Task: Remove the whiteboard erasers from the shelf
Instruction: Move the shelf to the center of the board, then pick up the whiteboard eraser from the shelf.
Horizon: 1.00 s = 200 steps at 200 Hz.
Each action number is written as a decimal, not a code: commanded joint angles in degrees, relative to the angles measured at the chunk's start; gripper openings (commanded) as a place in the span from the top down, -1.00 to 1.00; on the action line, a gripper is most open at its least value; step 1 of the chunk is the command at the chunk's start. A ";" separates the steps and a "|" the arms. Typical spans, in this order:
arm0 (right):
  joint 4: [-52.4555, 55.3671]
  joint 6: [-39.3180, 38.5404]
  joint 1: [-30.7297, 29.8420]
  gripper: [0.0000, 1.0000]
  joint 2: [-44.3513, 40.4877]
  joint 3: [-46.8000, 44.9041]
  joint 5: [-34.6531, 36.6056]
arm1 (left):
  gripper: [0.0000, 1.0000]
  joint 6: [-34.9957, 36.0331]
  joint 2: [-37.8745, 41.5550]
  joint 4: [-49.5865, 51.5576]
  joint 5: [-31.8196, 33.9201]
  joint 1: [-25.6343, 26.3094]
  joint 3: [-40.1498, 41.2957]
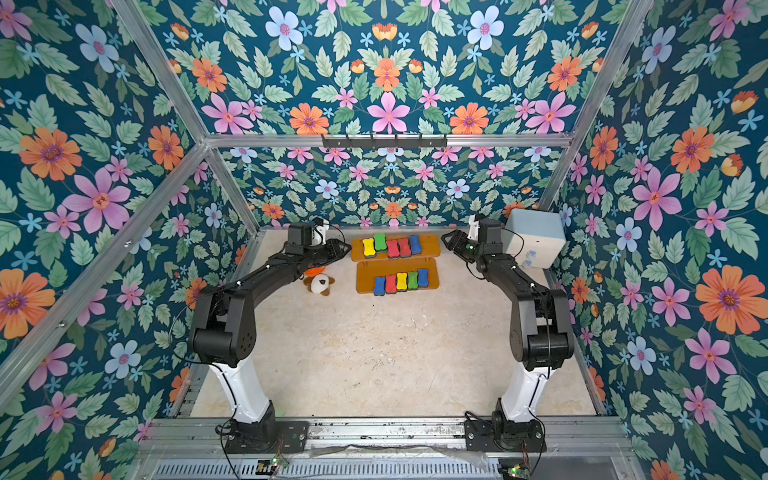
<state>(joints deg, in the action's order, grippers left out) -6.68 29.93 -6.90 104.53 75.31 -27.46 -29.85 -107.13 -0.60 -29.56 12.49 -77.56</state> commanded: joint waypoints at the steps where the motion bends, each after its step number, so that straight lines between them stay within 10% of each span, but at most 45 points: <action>1: 4.41 -4.65 -2.40 -0.18 -0.64 2.02 2.47 | 0.14 3.58 1.88 5.45 3.52 0.14 -0.14; 200: 13.13 -7.69 -9.30 0.29 9.67 15.01 0.66 | 0.28 5.41 5.35 7.82 4.05 0.50 1.26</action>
<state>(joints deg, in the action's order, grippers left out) 6.07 22.46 -15.97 114.52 91.13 -26.63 -25.17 -102.15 7.60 -25.80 13.02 -76.20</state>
